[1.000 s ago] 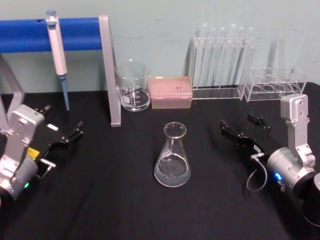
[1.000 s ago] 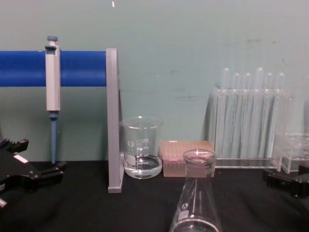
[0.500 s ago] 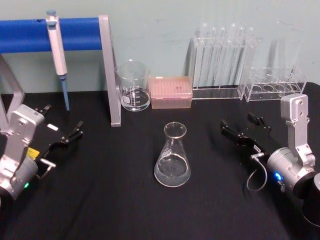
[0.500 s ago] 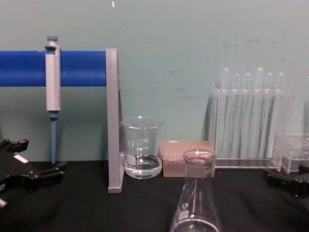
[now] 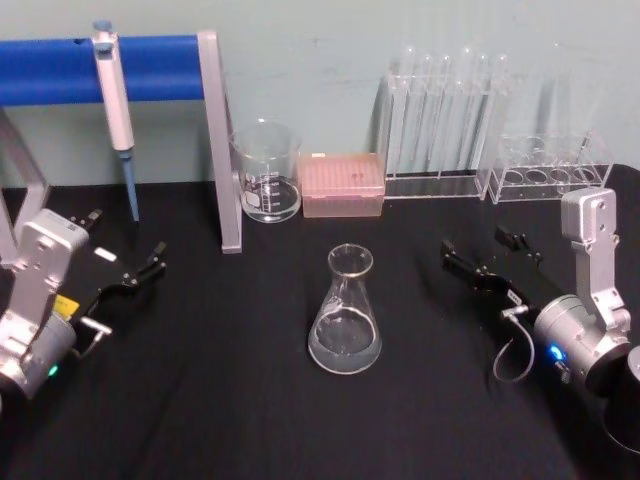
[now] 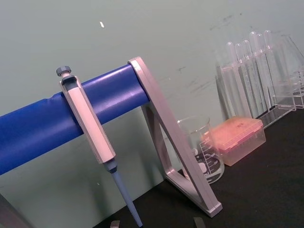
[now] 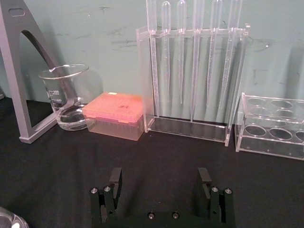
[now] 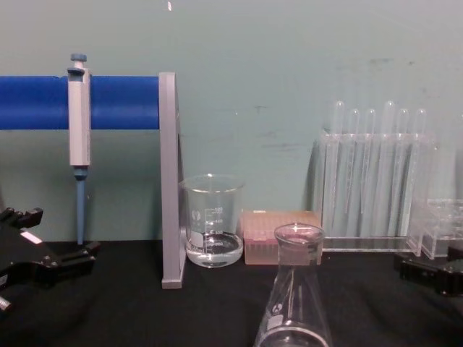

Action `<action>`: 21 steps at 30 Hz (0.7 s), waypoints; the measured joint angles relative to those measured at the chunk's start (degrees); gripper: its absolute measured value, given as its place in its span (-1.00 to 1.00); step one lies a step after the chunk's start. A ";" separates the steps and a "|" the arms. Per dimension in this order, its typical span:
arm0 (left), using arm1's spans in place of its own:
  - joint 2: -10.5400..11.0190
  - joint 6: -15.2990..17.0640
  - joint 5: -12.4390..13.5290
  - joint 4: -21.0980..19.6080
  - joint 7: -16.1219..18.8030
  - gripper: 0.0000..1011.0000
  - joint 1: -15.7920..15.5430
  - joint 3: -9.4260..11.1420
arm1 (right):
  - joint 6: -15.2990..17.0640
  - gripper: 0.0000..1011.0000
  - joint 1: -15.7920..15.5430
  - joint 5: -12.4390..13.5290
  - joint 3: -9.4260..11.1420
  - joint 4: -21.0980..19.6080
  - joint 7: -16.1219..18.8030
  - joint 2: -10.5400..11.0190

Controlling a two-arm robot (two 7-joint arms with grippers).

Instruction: Grasp the erlenmeyer flask with one hand, shake it three times, then place it back.

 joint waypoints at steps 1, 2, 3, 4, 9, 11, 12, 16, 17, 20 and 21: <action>0.00 0.00 0.00 0.00 0.00 0.98 0.00 0.00 | 0.00 0.98 0.00 0.00 0.00 0.00 0.00 0.00; 0.00 0.00 0.00 0.00 0.00 0.98 0.00 0.00 | 0.00 0.98 0.00 0.00 0.00 0.00 0.00 0.00; 0.00 0.00 0.00 0.00 0.00 0.98 0.00 0.00 | 0.00 0.98 0.00 0.00 0.00 0.00 0.00 0.00; 0.00 0.00 0.00 0.00 0.00 0.98 0.00 0.00 | 0.00 0.98 0.00 0.00 0.00 0.00 0.00 0.00; 0.00 0.00 0.00 0.00 0.00 0.98 0.00 0.00 | 0.00 0.98 0.00 0.00 0.01 0.00 0.00 0.00; 0.00 0.00 0.00 0.00 0.00 0.98 0.00 0.00 | 0.00 0.98 0.00 0.00 0.00 0.00 0.00 0.00; 0.00 0.00 0.00 0.00 0.00 0.98 0.00 0.00 | 0.00 0.98 0.00 0.00 0.00 0.00 0.00 0.00; 0.00 0.00 0.00 0.00 0.00 0.98 0.00 0.00 | 0.00 0.98 0.00 0.00 0.00 0.00 0.00 0.00; 0.00 0.00 0.00 0.00 0.00 0.98 0.00 0.00 | 0.00 0.98 0.00 0.00 0.00 0.00 0.00 0.00; 0.00 0.00 0.00 0.00 0.00 0.98 0.00 0.00 | 0.00 0.98 0.00 0.00 0.00 0.00 0.00 0.00; 0.00 0.00 0.00 0.00 0.00 0.98 0.00 0.00 | 0.00 0.98 0.00 0.00 0.00 0.00 0.00 0.00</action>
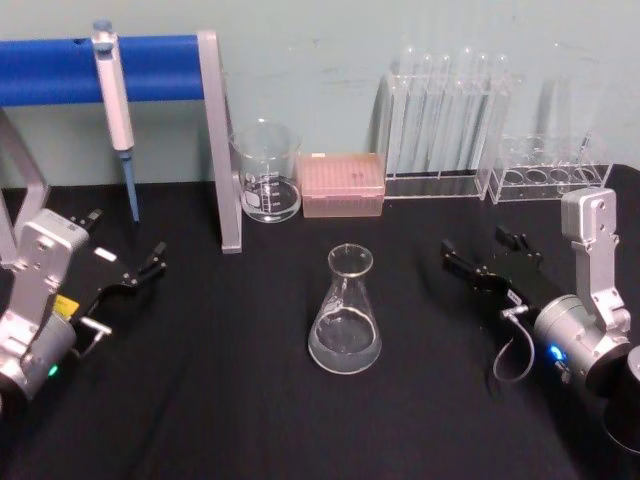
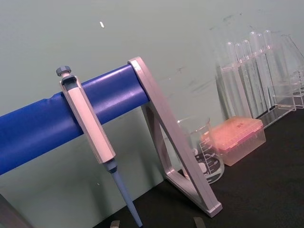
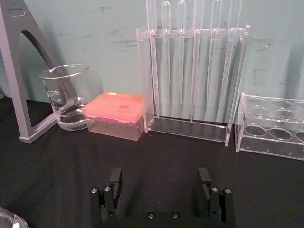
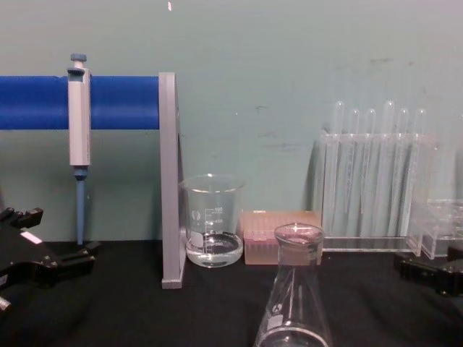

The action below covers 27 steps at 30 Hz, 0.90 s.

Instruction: Grasp the erlenmeyer flask with one hand, shake it three times, then place it back.

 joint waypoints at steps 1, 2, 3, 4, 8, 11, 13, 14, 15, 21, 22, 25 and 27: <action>0.00 0.00 0.00 0.00 0.00 0.98 0.00 0.00 | 0.00 0.98 0.00 0.00 0.00 0.00 0.00 0.00; 0.00 0.00 0.00 0.00 0.00 0.98 0.00 0.00 | 0.00 0.98 0.00 0.00 0.00 0.00 0.00 0.00; 0.00 0.00 0.00 0.00 0.00 0.98 0.00 0.00 | 0.00 0.98 0.00 0.00 0.00 0.00 0.00 0.00; 0.00 0.00 0.00 0.00 0.00 0.98 0.00 0.00 | 0.00 0.98 0.00 0.00 0.00 0.00 0.00 0.00; 0.00 0.00 0.00 0.00 0.00 0.98 0.00 0.00 | 0.00 0.98 0.00 0.00 0.00 0.00 0.00 0.00; 0.00 0.00 0.00 0.00 0.00 0.98 0.00 0.00 | 0.00 0.98 0.00 0.00 0.00 0.00 0.00 0.00; 0.00 0.00 0.00 0.00 0.00 0.98 0.00 0.00 | 0.00 0.98 0.00 0.00 0.00 0.00 0.00 0.00; 0.00 0.00 0.00 0.00 0.00 0.98 0.00 0.00 | 0.00 0.98 0.00 0.00 0.00 0.00 0.00 0.00; 0.00 0.00 0.00 0.00 0.00 0.98 0.00 0.00 | 0.00 0.98 0.00 0.00 0.00 0.00 0.00 0.00; 0.00 0.00 0.00 0.00 0.00 0.98 0.00 0.00 | 0.00 0.98 0.00 0.00 0.00 0.00 0.00 0.00; 0.00 0.00 0.00 0.00 0.00 0.98 0.00 0.00 | 0.00 0.98 0.00 0.00 0.00 0.00 0.00 0.00; 0.00 0.00 0.00 0.00 0.00 0.98 0.00 0.00 | 0.00 0.98 0.00 0.00 0.00 0.00 0.00 0.00; 0.00 0.00 0.00 0.00 0.00 0.98 0.00 0.00 | 0.00 0.98 0.00 0.00 0.00 0.00 0.00 0.00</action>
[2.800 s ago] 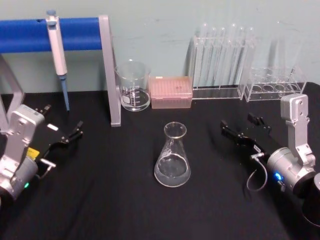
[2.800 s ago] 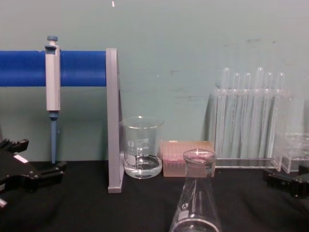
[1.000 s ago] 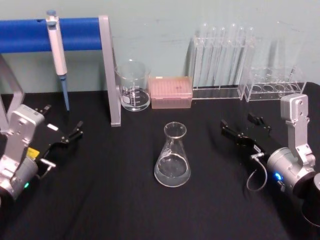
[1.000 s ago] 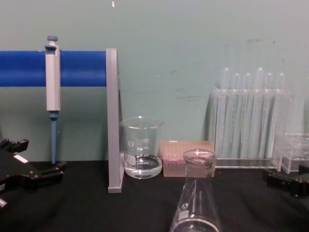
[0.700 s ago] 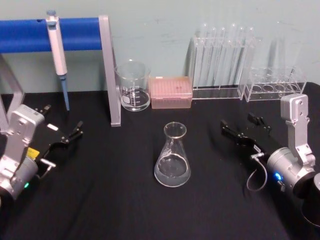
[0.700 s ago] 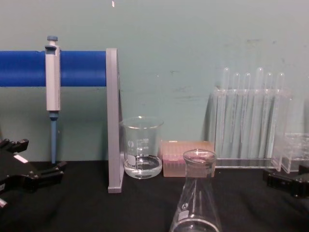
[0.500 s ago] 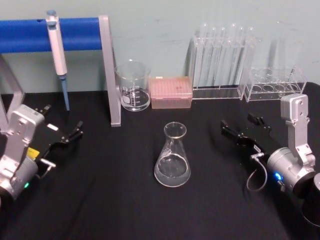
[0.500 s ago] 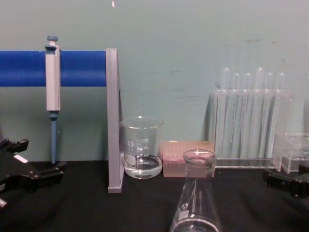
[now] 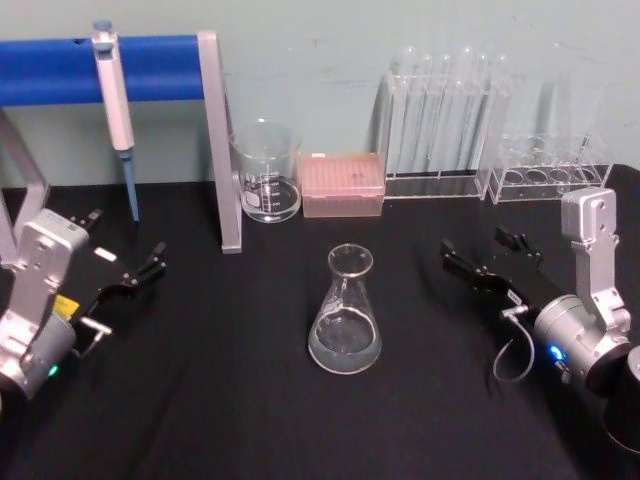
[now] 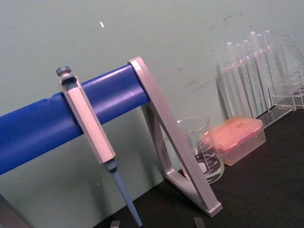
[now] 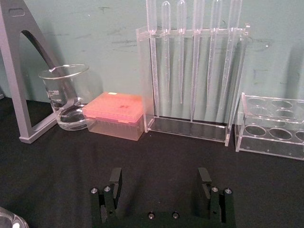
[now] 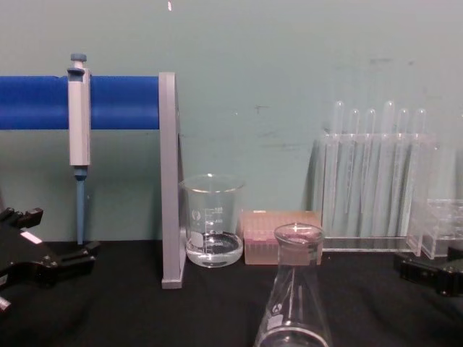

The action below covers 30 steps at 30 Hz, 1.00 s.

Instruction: Grasp the erlenmeyer flask with one hand, shake it three times, then place it back.

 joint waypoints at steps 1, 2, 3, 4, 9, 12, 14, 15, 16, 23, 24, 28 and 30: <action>0.00 0.00 0.00 0.00 0.00 0.98 0.00 0.00 | 0.00 0.98 0.00 0.00 0.00 0.00 0.00 0.00; 0.00 0.00 0.00 0.00 0.00 0.98 0.00 0.00 | 0.00 0.98 0.00 0.00 0.00 0.00 0.00 0.00; 0.00 0.00 0.00 0.00 0.00 0.98 0.00 0.00 | 0.00 0.98 0.00 0.00 0.00 0.00 0.00 0.00; 0.00 0.00 0.00 0.00 0.00 0.98 0.00 0.00 | 0.00 0.98 0.00 0.00 0.00 0.00 0.00 0.00; 0.00 0.00 0.00 0.00 0.00 0.98 0.00 0.00 | 0.00 0.98 0.00 0.00 0.00 0.00 0.00 0.00; 0.00 0.00 0.00 0.00 0.00 0.98 0.00 0.00 | 0.00 0.98 0.00 0.00 0.00 0.00 0.00 0.00; 0.00 0.00 0.00 0.00 0.00 0.98 0.00 0.00 | 0.00 0.98 0.00 0.00 0.00 0.00 0.00 0.00; 0.00 0.00 0.00 0.00 0.00 0.98 0.00 0.00 | 0.00 0.98 0.00 0.00 0.00 0.00 0.00 0.00; 0.00 0.00 0.00 0.00 0.00 0.98 0.00 0.00 | 0.00 0.98 0.00 0.00 0.00 0.00 0.00 0.00; 0.00 0.00 0.00 0.00 0.00 0.98 0.00 0.00 | 0.00 0.98 0.00 0.00 0.00 0.00 0.00 0.00; 0.00 0.00 0.00 0.00 0.00 0.98 0.00 0.00 | 0.00 0.98 0.00 0.00 0.00 0.00 0.00 0.00; 0.00 0.00 0.00 0.00 0.00 0.98 0.00 0.00 | 0.00 0.98 0.00 0.00 0.00 0.00 0.00 0.00; 0.00 0.00 0.00 0.00 0.00 0.98 0.00 0.00 | 0.00 0.98 0.00 0.00 0.00 0.00 0.00 0.00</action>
